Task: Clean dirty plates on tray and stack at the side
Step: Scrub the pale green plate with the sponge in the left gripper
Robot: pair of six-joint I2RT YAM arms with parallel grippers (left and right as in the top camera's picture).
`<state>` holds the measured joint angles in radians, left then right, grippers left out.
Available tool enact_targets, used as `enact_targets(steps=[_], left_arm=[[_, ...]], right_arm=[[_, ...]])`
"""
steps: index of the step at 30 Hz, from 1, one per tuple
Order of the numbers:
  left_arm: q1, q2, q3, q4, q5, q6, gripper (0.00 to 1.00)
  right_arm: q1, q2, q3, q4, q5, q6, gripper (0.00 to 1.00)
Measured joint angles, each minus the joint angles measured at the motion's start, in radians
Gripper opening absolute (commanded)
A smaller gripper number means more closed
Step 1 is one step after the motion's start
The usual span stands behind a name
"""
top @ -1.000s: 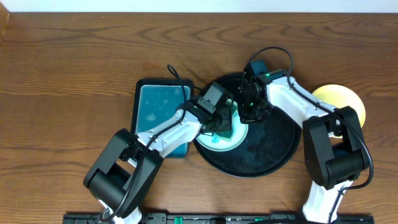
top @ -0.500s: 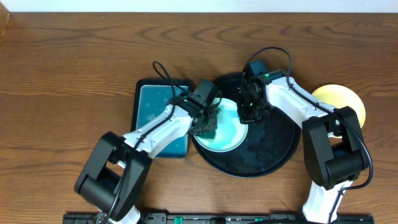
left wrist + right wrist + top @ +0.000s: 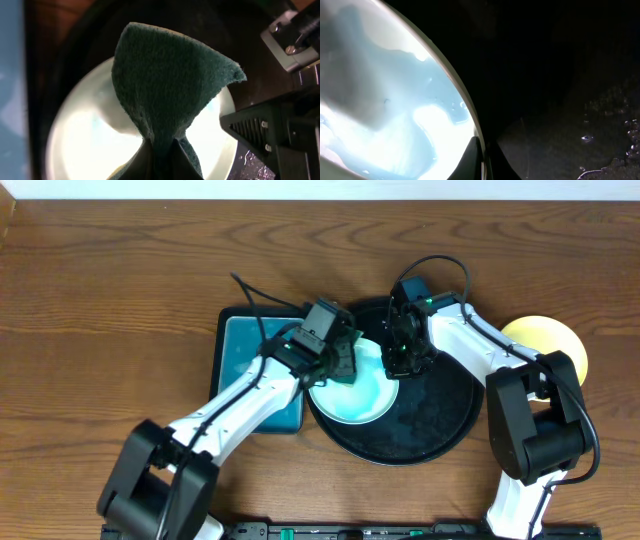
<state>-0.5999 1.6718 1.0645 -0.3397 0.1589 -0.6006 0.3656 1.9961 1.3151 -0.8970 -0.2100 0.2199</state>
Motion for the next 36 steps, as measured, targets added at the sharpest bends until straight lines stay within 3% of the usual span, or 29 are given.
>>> enact_targets(steps=[10,20,28,36], left_arm=[[-0.085,0.159,0.0,0.113,0.005,-0.055,0.08],[-0.067,0.164,0.027,-0.044,0.022,-0.058,0.07],[0.017,0.112,0.017,-0.179,0.038,-0.055,0.08],[0.096,-0.069,0.002,-0.198,0.032,-0.021,0.07]], right_arm=[[0.0,0.0,0.0,0.0,0.0,0.0,0.01],[0.0,0.0,0.0,0.0,-0.003,0.0,0.01],[0.0,0.0,0.0,-0.001,-0.003,0.0,0.01],[0.0,0.0,0.0,-0.002,-0.003,0.0,0.01]])
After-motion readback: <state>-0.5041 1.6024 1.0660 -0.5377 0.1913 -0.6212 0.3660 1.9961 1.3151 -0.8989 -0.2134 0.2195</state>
